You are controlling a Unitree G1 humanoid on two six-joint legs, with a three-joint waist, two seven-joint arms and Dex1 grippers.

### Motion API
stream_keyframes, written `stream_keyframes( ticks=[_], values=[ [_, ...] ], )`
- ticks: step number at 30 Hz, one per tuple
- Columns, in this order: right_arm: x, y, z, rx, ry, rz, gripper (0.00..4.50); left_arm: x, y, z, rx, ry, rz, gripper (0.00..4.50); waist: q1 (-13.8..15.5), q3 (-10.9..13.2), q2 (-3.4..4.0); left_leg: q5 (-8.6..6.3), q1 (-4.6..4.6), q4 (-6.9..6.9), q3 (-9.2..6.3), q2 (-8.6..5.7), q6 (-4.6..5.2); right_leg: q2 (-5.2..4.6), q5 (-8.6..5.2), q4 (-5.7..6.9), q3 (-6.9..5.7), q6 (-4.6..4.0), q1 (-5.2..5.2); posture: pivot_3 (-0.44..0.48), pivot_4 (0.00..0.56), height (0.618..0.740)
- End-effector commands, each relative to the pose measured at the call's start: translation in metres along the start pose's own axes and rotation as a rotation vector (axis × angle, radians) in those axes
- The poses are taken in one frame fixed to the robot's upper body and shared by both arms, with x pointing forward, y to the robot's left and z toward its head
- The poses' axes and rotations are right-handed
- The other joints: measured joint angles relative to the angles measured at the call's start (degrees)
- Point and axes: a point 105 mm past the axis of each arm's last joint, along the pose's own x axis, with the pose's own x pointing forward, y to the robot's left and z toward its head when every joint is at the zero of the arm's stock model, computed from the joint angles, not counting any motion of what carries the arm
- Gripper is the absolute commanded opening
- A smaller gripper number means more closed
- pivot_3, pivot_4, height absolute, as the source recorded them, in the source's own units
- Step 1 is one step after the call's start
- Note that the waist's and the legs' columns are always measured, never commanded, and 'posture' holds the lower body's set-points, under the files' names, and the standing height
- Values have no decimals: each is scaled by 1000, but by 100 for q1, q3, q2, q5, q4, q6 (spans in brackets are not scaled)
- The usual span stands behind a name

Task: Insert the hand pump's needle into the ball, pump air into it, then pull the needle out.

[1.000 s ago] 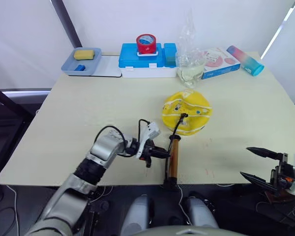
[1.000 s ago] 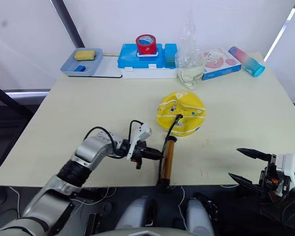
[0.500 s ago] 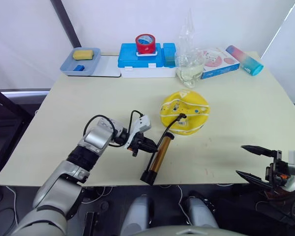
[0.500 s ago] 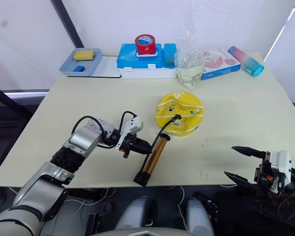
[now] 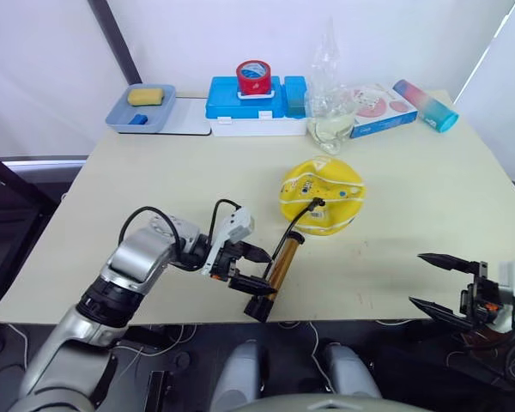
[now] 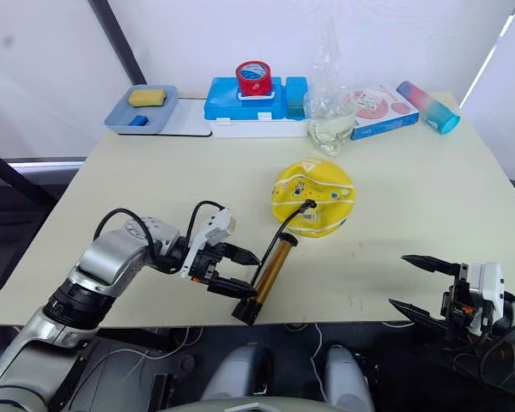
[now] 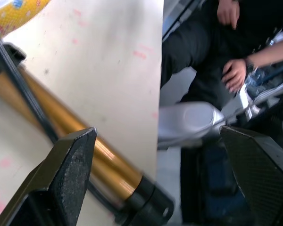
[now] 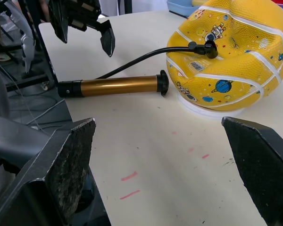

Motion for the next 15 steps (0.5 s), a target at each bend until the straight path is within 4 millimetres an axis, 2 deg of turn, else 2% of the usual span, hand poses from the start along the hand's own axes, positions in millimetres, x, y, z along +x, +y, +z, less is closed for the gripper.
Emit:
stream_keyframes(
  ticks=[1,8,15],
  values=[
    [0,-2,6,-33,-20,-3,4500,9,-3,5,-10,-17,47,4449,-5,0,0,0,2,0,0,-1,0,0,-6,8,0,-3,-1,0,150,739],
    [2,-3,7,-38,-27,-5,4500,17,21,-6,-112,7,224,4449,-20,1,-1,0,6,-1,-10,-7,-1,6,-15,31,-3,-11,-5,0,150,739],
    [2,-4,8,-42,-27,-3,4500,18,26,-14,-128,46,250,4449,-41,1,-1,0,6,-1,-9,-6,-2,4,-16,31,-3,-11,-5,0,150,739]
  ],
)
